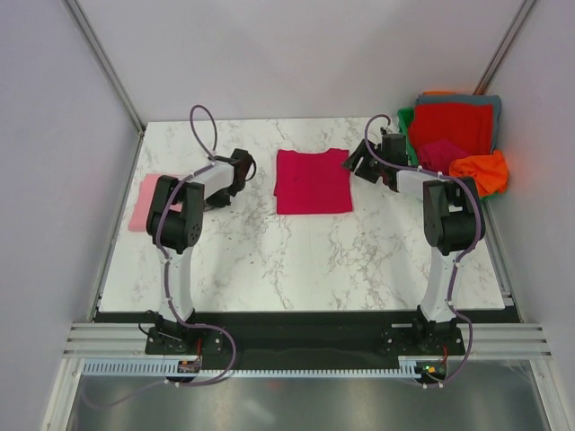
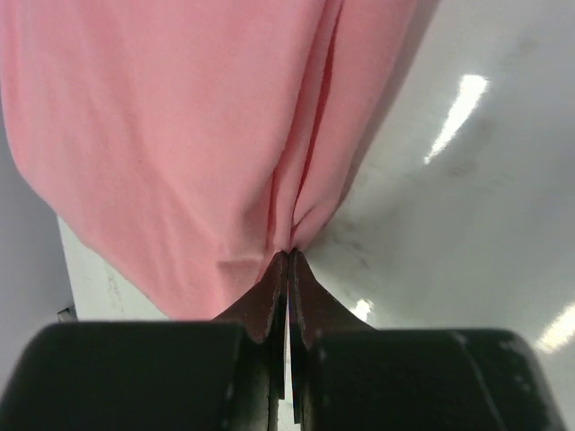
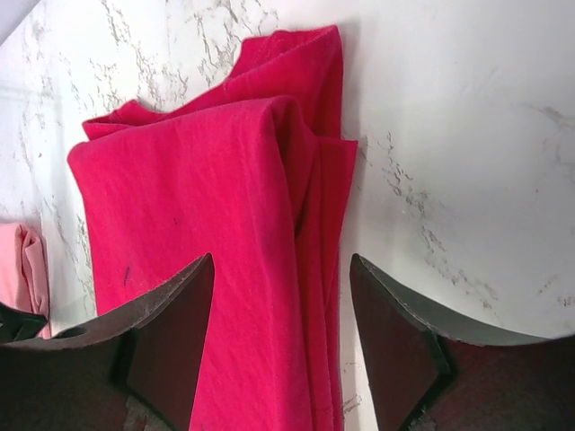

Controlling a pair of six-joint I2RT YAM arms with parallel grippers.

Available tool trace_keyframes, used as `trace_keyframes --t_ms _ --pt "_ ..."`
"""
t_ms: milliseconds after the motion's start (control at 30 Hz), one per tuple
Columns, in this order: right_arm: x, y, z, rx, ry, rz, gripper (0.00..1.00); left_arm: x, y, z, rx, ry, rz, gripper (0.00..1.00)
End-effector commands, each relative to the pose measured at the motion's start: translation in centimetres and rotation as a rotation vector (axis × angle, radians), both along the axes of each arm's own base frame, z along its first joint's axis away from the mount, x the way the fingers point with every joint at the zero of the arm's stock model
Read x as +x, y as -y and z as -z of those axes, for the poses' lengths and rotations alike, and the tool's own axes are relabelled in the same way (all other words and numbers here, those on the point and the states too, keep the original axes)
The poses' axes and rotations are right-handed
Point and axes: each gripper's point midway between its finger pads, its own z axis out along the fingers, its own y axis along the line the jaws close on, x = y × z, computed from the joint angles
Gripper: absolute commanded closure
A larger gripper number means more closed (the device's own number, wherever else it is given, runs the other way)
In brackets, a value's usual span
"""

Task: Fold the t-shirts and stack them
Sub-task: Neatly place the folded tshirt to the corner

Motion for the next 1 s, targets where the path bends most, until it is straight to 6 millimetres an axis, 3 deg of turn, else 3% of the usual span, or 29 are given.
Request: trace_keyframes --t_ms 0,167,233,367,433,467,567,633,667,733,800,833,867,933,967 --pt "0.1 0.4 -2.7 -0.02 0.063 0.008 0.3 2.0 5.3 -3.4 -0.152 0.143 0.046 0.98" --pt "0.0 0.8 -2.4 -0.021 0.053 0.012 0.29 2.9 11.1 -3.9 -0.303 0.171 0.117 0.98" --pt "0.0 0.7 -2.3 -0.017 0.048 0.008 0.29 3.6 12.3 -4.3 -0.349 0.184 0.128 0.97" --pt "0.1 0.9 -2.1 -0.015 0.047 0.008 0.27 3.9 15.0 -5.1 -0.462 0.19 0.156 0.76" --pt "0.3 0.7 -2.1 0.001 0.049 0.001 0.26 4.2 15.9 -6.6 -0.509 0.224 0.175 0.66" --pt "0.4 0.6 -2.1 0.009 0.048 -0.003 0.26 4.2 16.7 -7.3 -0.544 0.233 0.192 0.54" --pt "1.1 0.5 -2.0 0.037 0.048 -0.012 0.26 4.8 18.5 -9.9 -0.659 0.307 0.246 0.35" --pt "1.6 0.4 -1.8 0.053 0.045 -0.019 0.26 4.9 19.3 -10.9 -0.714 0.342 0.272 0.25" --pt "1.7 0.3 -1.1 0.055 0.032 -0.021 0.26 5.9 20.2 -11.3 -0.779 0.379 0.296 0.24" --pt "2.4 -0.1 -1.2 0.073 0.035 -0.03 0.27 6.4 21.7 -10.7 -0.876 0.372 0.317 0.22" --pt "2.8 -0.1 0.0 0.077 0.008 -0.028 0.29 8.1 22.6 -10.7 -0.956 0.411 0.33 0.21" --pt "3.4 -0.2 -0.3 0.079 0.018 -0.029 0.3 8.8 22.9 -10.7 -0.975 0.427 0.334 0.21" --pt "3.5 -0.2 0.8 0.077 -0.005 -0.027 0.33 9.1 23.6 -9.6 -1.016 0.398 0.339 0.2" --pt "4.0 0.0 1.3 0.06 -0.025 -0.014 0.35 10.6 24.3 -9.7 -1.038 0.427 0.349 0.19" --pt "4.0 0.2 2.1 0.046 -0.04 -0.007 0.37 11.0 24.6 -8.6 -1.041 0.416 0.344 0.19"
